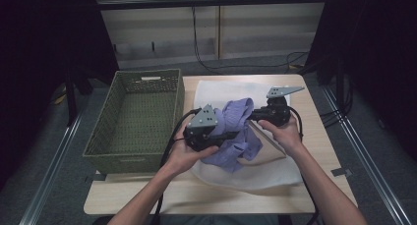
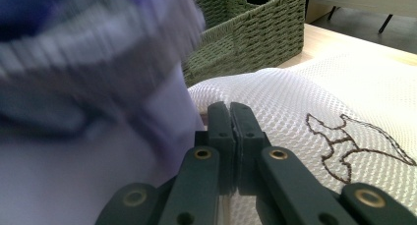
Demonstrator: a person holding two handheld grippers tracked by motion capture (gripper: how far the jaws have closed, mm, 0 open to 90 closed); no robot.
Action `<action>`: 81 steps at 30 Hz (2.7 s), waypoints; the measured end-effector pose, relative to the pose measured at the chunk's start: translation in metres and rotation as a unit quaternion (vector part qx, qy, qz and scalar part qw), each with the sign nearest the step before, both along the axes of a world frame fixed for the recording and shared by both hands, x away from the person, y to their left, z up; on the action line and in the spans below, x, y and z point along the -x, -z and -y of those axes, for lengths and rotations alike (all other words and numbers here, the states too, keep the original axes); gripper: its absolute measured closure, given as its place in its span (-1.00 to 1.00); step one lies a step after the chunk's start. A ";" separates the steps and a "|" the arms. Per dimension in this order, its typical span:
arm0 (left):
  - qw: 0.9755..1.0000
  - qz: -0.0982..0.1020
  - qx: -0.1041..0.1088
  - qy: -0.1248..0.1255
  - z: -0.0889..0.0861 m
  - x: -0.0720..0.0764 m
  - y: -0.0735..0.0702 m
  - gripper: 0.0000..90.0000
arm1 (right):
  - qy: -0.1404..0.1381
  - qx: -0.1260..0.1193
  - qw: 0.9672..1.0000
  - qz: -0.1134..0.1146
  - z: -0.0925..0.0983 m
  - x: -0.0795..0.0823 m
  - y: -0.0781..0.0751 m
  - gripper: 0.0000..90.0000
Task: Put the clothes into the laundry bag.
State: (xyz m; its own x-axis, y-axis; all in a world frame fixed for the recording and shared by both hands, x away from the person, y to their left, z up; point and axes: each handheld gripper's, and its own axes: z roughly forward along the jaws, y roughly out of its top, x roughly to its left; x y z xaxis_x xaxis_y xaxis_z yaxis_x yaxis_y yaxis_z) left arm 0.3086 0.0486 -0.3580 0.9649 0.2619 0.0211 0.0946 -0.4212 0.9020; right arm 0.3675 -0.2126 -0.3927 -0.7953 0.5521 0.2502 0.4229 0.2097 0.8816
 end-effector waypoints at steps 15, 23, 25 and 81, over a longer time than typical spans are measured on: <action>0.999 -0.017 -0.033 0.015 0.012 -0.005 0.022 0.77 | 0.000 0.002 1.000 -0.004 0.001 -0.001 0.001 0.98; 0.998 -0.027 -0.049 0.019 0.018 -0.005 0.033 0.76 | 0.000 0.003 1.000 -0.004 0.001 0.000 0.001 0.98; 0.998 -0.029 -0.047 0.020 0.017 -0.005 0.033 0.76 | 0.000 0.003 1.000 -0.006 0.000 0.000 0.001 0.98; 0.980 -0.108 -0.164 0.034 0.047 -0.004 0.121 0.25 | -0.017 0.012 1.000 -0.014 -0.006 0.000 0.003 0.98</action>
